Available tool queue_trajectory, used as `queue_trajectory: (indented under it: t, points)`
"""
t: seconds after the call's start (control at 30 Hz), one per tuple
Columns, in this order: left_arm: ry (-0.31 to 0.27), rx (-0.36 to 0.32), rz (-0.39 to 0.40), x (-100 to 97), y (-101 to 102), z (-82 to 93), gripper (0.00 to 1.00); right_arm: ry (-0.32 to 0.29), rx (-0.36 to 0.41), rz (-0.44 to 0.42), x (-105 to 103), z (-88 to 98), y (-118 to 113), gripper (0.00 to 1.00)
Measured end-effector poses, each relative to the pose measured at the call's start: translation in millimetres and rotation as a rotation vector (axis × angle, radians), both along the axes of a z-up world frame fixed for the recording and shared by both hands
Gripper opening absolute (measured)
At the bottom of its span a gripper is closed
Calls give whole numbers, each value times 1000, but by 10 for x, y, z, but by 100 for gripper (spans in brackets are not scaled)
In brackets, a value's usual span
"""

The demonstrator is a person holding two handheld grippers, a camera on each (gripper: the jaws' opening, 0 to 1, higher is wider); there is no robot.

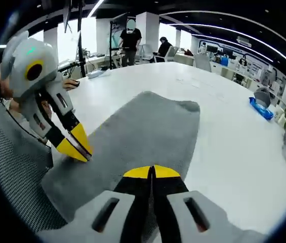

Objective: Fold the towel on the table until its edges align and the towel forms a compact rectangular stack.

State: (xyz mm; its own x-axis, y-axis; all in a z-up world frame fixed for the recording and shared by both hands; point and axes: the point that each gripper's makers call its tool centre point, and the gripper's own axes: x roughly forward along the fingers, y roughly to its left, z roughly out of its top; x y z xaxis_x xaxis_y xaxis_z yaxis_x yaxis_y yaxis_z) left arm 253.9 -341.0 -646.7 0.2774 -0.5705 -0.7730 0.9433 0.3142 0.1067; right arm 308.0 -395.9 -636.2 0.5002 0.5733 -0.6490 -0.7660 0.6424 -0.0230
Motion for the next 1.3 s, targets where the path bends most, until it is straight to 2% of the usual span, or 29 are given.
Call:
queue_trajectory:
  t: [0.07, 0.1, 0.13, 0.17, 0.27, 0.3, 0.47, 0.83, 0.97, 1.3]
  points:
    - [4, 13, -2, -24, 13, -57, 5, 29, -48, 89, -113, -129, 71, 0]
    - [-3, 10, -2, -24, 23, -62, 5, 39, -76, 95, -138, -189, 65, 0]
    - [-8, 2, 2, -13, 30, -43, 5, 6, -88, 93, -113, -205, 73, 0]
    - [-3, -1, 12, -10, 35, -42, 5, -24, -85, 100, -85, -179, 83, 0]
    - [-2, 1, 23, -6, 62, -50, 3, 39, -29, 38, -94, -160, 56, 0]
    - [-7, -1, 23, -14, 73, -56, 3, 43, -13, 34, -89, -158, 44, 0]
    - [-39, -6, 10, -20, 111, -57, 1, 32, -21, 44, -102, -156, 56, 0]
    - [-53, -11, 37, 26, 227, -58, 1, 40, -27, 64, -158, -162, 99, 0]
    - [-72, 6, 58, 65, 290, -58, 1, 97, 25, 47, -203, -158, 125, 0]
    - [-99, -3, 119, 165, 438, -59, 1, 96, 27, 88, -297, -163, 198, 0]
